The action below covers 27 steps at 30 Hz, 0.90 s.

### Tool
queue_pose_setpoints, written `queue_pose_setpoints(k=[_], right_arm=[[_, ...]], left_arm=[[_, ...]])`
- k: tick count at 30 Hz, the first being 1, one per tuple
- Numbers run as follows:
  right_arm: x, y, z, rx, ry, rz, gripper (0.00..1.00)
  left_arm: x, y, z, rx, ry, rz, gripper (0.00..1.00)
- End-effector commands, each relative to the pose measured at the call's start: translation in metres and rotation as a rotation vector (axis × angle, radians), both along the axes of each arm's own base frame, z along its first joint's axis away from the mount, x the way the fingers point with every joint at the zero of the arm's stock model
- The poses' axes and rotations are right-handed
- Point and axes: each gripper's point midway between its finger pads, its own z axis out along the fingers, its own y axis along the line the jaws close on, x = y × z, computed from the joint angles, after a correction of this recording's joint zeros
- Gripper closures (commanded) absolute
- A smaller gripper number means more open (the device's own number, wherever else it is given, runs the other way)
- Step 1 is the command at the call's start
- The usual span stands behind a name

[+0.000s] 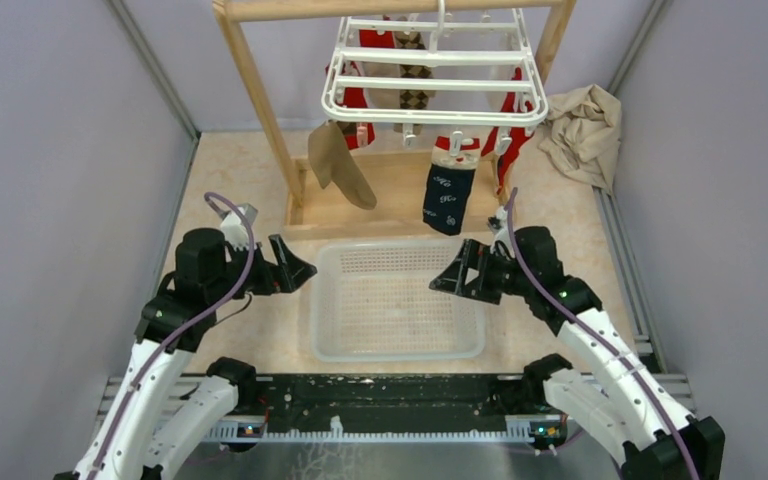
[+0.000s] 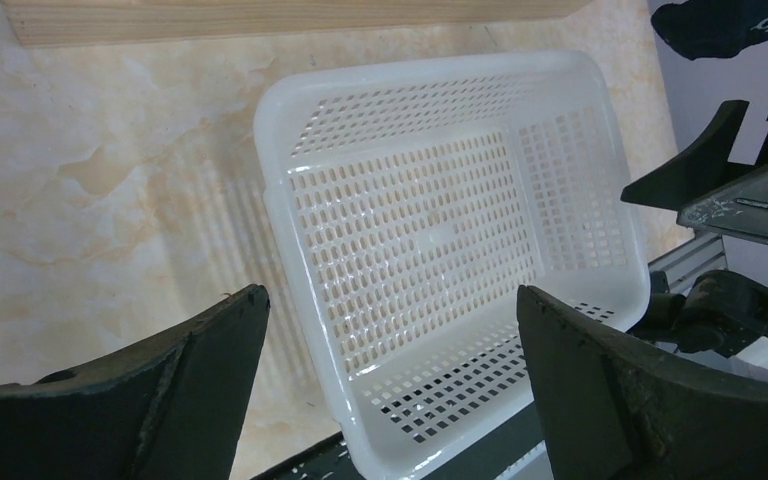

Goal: Remove the socks clipped to the hanger
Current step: Remove the sock from the hanger.

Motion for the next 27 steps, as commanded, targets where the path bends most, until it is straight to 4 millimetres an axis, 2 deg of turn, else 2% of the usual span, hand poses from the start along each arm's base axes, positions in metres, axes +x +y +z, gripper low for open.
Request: queue_pose_setpoints(k=[1,7,12,17,19,27], right_arm=[[0.000,-0.001,0.017,0.022,-0.138,0.013,0.02],[0.002,-0.027,0.042,-0.058,-0.284,-0.090,0.05],[-0.002,-0.034,0.059,-0.057,-0.337,-0.114,0.06],[-0.004,-0.034,0.068,-0.078,-0.340,-0.091,0.05],[-0.006,-0.034,0.066,-0.086,-0.332,-0.078,0.02],[-0.005,-0.033,0.042,-0.095,-0.292,-0.079,0.02]], left_arm=[[-0.008,-0.003,-0.013,-0.021,0.022,-0.014,0.01],[-0.005,-0.017,-0.001,-0.099,0.020,-0.048,0.01],[-0.004,-0.020,0.002,-0.137,0.023,-0.042,0.01],[-0.011,-0.020,0.009,-0.159,0.004,-0.049,0.01],[-0.015,-0.018,0.007,-0.154,0.003,-0.047,0.01],[-0.021,-0.012,-0.009,-0.133,-0.006,-0.035,0.01]])
